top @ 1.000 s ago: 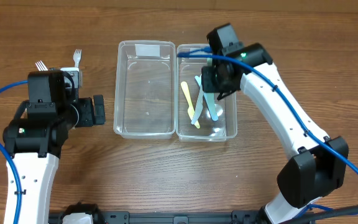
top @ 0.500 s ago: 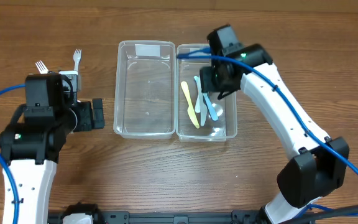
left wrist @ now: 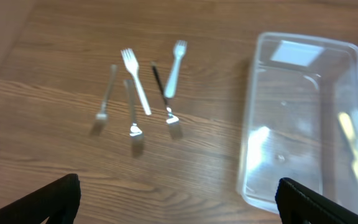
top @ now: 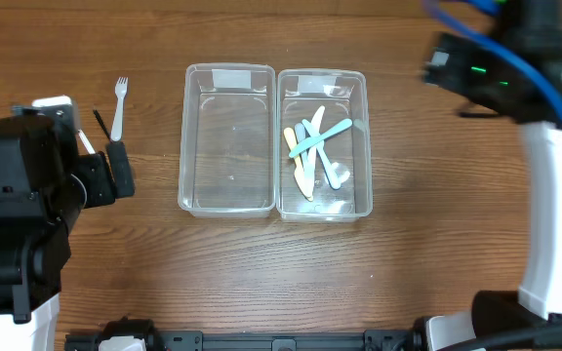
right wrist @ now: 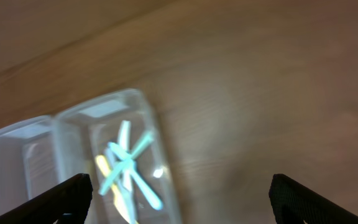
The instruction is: Pack container
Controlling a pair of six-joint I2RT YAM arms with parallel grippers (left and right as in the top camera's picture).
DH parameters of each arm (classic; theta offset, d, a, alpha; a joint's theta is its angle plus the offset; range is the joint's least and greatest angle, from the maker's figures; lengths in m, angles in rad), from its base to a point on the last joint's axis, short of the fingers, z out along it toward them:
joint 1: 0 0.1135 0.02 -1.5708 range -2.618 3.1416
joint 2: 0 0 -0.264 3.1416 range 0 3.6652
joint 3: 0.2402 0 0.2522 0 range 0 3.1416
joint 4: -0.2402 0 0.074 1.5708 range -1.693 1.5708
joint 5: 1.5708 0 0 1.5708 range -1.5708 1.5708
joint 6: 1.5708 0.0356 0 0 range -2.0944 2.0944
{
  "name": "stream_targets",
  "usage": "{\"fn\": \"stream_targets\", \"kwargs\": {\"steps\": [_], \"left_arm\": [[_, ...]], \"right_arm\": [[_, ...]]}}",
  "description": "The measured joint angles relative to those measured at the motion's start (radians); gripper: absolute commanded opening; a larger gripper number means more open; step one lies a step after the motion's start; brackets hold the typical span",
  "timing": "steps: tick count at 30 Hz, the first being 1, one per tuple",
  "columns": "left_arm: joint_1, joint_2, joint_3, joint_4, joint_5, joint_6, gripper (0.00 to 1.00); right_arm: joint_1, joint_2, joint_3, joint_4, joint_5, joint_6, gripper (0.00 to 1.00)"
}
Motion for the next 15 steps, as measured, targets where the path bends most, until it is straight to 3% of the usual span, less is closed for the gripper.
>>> {"fn": "stream_targets", "kwargs": {"steps": [5,15], "left_arm": [[0.036,0.050,0.003,0.012,-0.060,-0.037,1.00],[0.302,0.296,0.003,0.076,-0.008,-0.061,1.00]], "right_arm": [[-0.106,-0.008,-0.028,-0.034,-0.032,0.000,0.93],[-0.114,-0.005,-0.212,0.014,-0.090,-0.013,0.93]]}}
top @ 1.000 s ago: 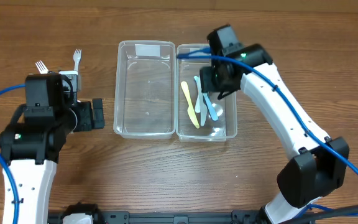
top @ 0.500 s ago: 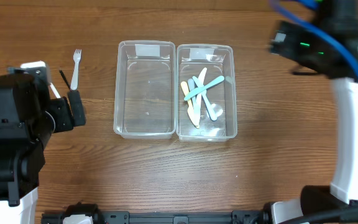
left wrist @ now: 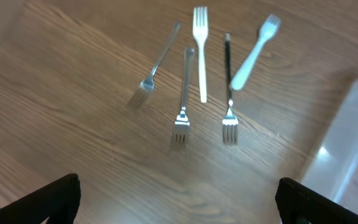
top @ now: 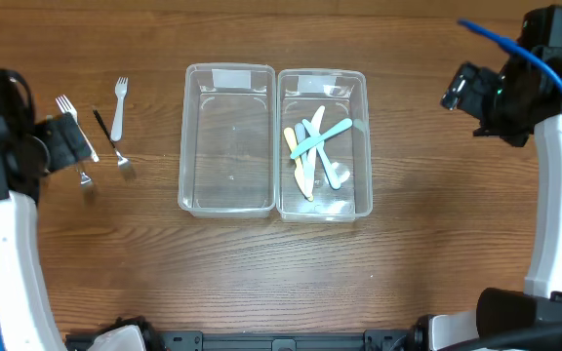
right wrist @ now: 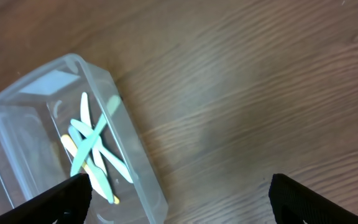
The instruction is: Pack container
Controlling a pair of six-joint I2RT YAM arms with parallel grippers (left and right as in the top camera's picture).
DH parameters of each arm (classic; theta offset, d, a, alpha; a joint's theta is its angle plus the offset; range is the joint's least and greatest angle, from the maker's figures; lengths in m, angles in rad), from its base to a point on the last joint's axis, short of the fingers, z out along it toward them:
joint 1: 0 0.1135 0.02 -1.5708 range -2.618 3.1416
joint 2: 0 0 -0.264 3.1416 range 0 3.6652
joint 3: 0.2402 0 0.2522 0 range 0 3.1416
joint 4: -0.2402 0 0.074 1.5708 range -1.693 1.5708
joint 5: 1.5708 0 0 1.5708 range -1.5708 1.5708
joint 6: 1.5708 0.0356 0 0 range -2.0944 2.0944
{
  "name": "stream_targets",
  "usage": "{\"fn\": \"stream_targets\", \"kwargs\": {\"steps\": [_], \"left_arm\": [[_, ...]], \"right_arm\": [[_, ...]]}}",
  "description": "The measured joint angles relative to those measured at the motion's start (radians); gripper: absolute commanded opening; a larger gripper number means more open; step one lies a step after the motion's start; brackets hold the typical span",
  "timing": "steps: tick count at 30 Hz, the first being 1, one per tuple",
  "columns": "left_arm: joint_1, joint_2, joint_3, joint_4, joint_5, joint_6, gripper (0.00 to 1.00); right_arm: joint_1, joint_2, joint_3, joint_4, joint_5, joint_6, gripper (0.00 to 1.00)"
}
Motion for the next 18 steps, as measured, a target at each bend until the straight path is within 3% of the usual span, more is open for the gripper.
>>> {"fn": "stream_targets", "kwargs": {"steps": [6,18], "left_arm": [[0.077,0.167,0.000,0.040,0.053,0.013,1.00],[0.085,0.423,-0.138,0.278,0.144,0.113,1.00]], "right_arm": [[0.000,0.004,-0.037,0.020,-0.010,-0.003,0.93],[0.000,0.004,-0.038,0.022,-0.013,-0.003,0.93]]}}
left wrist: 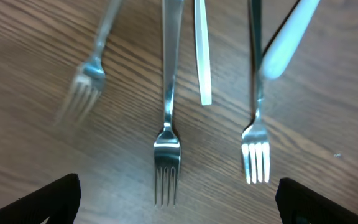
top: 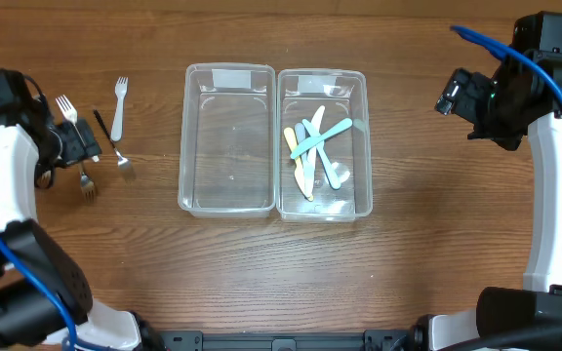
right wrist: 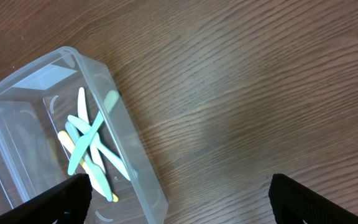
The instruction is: Pack container
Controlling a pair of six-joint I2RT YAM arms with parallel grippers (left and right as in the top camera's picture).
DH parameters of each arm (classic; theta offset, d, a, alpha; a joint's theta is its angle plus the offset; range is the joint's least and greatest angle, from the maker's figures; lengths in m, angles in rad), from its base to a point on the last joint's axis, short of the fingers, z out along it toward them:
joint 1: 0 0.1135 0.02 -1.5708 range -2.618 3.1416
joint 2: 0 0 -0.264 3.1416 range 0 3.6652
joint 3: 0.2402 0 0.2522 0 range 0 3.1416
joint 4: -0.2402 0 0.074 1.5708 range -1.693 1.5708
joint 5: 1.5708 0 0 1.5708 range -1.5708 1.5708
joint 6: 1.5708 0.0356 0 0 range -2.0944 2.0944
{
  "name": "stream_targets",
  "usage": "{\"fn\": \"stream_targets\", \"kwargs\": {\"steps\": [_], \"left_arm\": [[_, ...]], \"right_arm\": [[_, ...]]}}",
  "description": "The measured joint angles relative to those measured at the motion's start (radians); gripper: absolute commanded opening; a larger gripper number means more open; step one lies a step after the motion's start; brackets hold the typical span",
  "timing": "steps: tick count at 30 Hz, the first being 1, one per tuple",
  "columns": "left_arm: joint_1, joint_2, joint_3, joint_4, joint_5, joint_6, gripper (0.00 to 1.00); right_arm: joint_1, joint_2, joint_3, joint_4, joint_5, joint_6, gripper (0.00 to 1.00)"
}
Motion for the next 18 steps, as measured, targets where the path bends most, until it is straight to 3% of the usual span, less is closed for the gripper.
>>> {"fn": "stream_targets", "kwargs": {"steps": [18], "left_arm": [[0.025,0.241,-0.023,0.108,0.008,0.044,0.98]], "right_arm": [[0.000,0.000,0.000,0.006,0.000,-0.004,0.93]]}}
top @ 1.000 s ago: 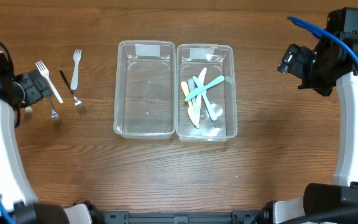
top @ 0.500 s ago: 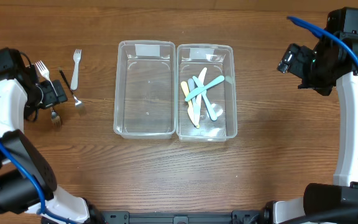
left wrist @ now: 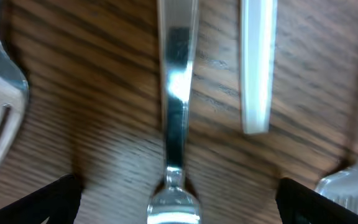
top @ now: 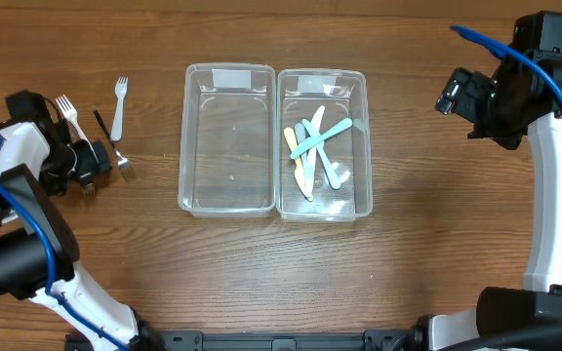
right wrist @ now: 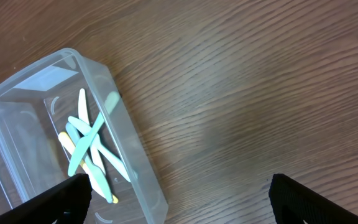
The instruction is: Pack container
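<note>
Two clear containers sit side by side: the left one (top: 227, 139) is empty, the right one (top: 323, 144) holds several pastel plastic knives (top: 312, 146). Several forks lie at the far left. My left gripper (top: 84, 164) is low over them and open, its fingers (left wrist: 58, 200) astride a metal fork (left wrist: 179, 99). Beside that fork lie a white plastic fork handle (left wrist: 258, 68), a second metal fork and the tines of a third (left wrist: 347, 186). My right gripper (top: 460, 93) hangs open and empty to the right of the containers, which show in its wrist view (right wrist: 73, 143).
A small white fork (top: 118, 102) and a black-handled fork (top: 103, 130) lie between my left gripper and the empty container. Bare wooden table (right wrist: 260, 93) stretches to the right of the containers.
My left gripper has come down closer to the forks; the metal fork's handle now fills the middle of its wrist view. The right arm and the containers have not moved.
At first my left wrist saw the forks and the empty container from afar, and the right wrist view was blurred. Then the left gripper was above the forks and the right arm was still. After that the left gripper was lower each time, open, centred on one metal fork.
</note>
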Controlling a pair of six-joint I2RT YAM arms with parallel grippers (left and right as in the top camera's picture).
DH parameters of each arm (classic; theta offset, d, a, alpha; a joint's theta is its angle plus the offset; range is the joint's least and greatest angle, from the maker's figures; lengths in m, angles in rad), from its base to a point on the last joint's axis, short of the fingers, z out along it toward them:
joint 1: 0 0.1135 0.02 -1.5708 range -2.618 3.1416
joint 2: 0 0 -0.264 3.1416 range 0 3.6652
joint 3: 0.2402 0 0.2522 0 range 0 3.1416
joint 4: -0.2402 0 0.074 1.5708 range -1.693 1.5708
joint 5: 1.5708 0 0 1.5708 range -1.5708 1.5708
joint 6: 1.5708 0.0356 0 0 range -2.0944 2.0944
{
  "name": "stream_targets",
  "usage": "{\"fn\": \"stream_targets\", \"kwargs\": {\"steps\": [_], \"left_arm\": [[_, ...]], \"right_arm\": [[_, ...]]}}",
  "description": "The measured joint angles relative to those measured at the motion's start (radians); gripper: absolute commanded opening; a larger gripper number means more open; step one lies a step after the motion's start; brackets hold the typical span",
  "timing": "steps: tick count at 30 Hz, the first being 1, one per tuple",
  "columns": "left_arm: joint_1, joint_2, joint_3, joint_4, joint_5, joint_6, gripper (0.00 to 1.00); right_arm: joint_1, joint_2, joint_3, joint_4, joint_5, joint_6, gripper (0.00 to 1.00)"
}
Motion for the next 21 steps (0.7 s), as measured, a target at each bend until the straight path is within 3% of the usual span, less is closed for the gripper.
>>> {"fn": "stream_targets", "kwargs": {"steps": [5,7,8,14,21], "left_arm": [[0.001,0.002,0.000,0.014,-0.005,0.002,0.91],[0.001,0.003,0.000,0.024,-0.009,0.002,0.79],[0.003,0.003,0.000,0.032,-0.012,0.005,0.68],[0.012,0.005,0.000,0.047,-0.017,0.008,0.37],[0.012,0.005,0.000,0.052,-0.017,0.008,0.15]], "right_arm": [[0.000,0.000,0.000,0.000,0.000,-0.001,0.93],[0.000,0.000,0.000,0.000,0.000,-0.001,0.93],[0.000,0.000,0.000,0.000,0.000,-0.001,0.93],[0.000,0.000,0.000,0.000,0.000,-0.001,0.93],[0.000,0.000,0.000,0.000,0.000,-0.004,0.93]]}}
